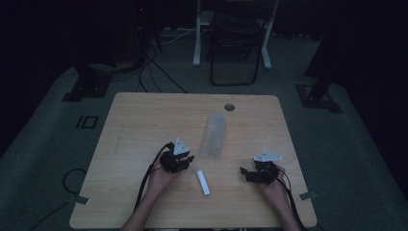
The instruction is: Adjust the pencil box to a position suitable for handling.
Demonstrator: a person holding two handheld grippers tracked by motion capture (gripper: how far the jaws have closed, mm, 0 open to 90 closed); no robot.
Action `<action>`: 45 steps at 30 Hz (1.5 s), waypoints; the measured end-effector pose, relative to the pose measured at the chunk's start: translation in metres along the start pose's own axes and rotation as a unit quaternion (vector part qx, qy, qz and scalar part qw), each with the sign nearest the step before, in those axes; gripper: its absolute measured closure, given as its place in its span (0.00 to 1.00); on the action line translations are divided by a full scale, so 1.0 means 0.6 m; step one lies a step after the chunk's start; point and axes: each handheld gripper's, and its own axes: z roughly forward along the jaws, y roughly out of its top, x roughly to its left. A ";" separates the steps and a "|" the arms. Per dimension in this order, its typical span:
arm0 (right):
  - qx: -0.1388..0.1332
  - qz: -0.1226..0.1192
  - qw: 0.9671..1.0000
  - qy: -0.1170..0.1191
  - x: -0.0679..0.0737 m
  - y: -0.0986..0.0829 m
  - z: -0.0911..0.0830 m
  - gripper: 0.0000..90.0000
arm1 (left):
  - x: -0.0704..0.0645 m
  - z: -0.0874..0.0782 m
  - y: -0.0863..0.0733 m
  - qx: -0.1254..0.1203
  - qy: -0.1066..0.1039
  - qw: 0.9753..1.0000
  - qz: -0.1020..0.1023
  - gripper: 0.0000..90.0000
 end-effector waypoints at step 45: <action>0.000 0.003 1.000 -0.001 0.001 -0.001 -0.001 0.29 | 0.041 0.002 -0.063 0.031 0.031 0.999 -0.006 0.92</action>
